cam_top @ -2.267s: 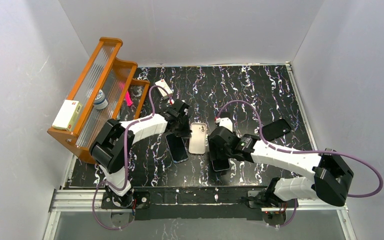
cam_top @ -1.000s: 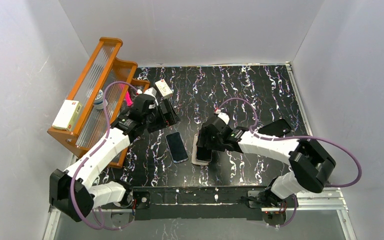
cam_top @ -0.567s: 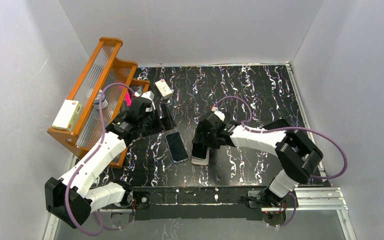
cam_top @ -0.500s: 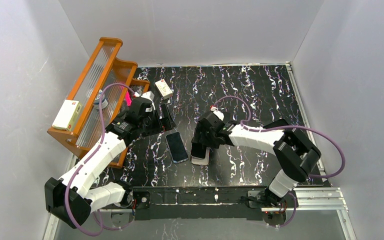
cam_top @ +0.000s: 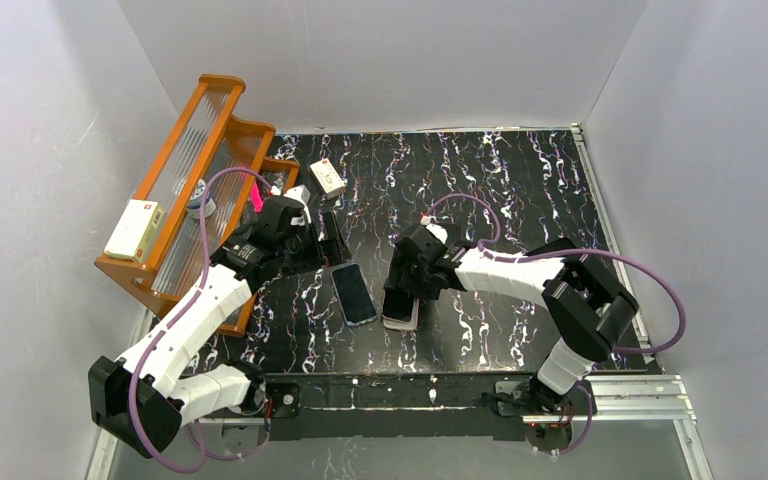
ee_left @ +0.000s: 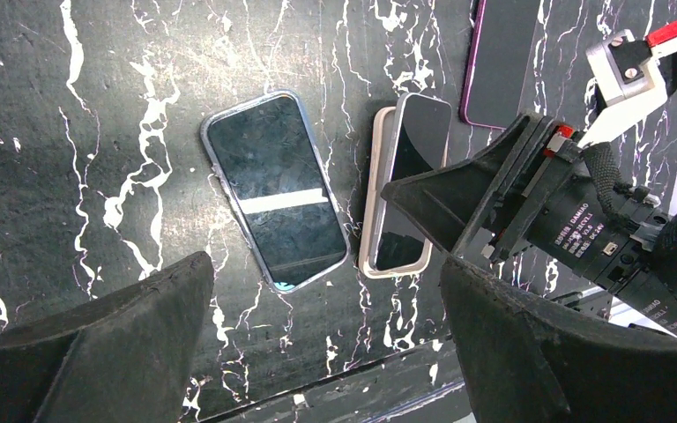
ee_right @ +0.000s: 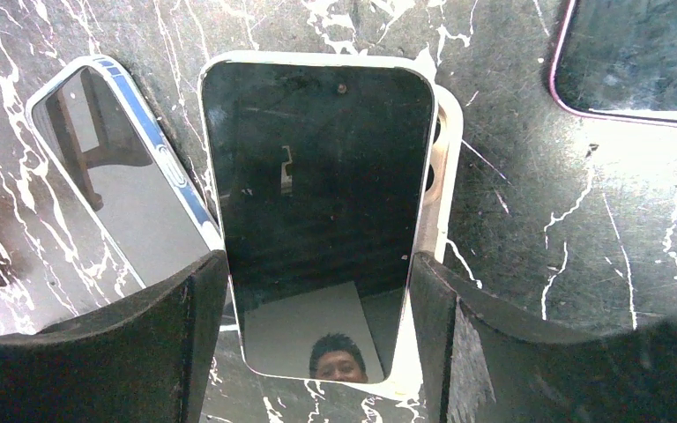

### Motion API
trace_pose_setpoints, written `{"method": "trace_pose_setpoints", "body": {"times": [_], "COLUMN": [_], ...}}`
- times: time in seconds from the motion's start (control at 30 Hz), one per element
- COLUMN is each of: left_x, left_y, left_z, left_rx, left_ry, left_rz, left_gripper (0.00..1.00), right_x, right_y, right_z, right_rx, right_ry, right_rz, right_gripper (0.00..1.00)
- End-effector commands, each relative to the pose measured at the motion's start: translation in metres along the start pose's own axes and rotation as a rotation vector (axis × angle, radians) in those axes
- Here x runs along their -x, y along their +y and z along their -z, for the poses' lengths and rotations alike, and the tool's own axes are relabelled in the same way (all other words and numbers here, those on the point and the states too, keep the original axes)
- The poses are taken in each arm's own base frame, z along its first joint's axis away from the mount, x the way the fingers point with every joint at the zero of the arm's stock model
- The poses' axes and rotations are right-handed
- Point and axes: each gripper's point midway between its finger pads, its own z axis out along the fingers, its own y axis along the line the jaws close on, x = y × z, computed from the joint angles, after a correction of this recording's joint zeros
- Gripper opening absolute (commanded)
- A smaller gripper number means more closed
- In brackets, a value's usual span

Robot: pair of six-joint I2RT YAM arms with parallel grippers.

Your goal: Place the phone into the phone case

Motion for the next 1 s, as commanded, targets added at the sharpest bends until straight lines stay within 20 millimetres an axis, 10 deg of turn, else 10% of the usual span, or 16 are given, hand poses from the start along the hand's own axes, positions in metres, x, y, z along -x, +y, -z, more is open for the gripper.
{"method": "trace_pose_setpoints", "body": {"times": [0.0, 0.97], "left_x": [0.004, -0.009], "left_y": [-0.006, -0.016], "left_z": [0.008, -0.013], "left_rx": [-0.02, -0.072], "left_ry": [0.001, 0.075], "left_rz": [-0.015, 0.016], "left_gripper": [0.98, 0.92], "right_x": [0.009, 0.011], "right_y": [0.015, 0.013], "right_z": [0.014, 0.027], "right_rx": [0.046, -0.003], "right_ry": [-0.011, 0.025], "right_rz": [-0.022, 0.073], "right_gripper": [0.6, 0.93]}}
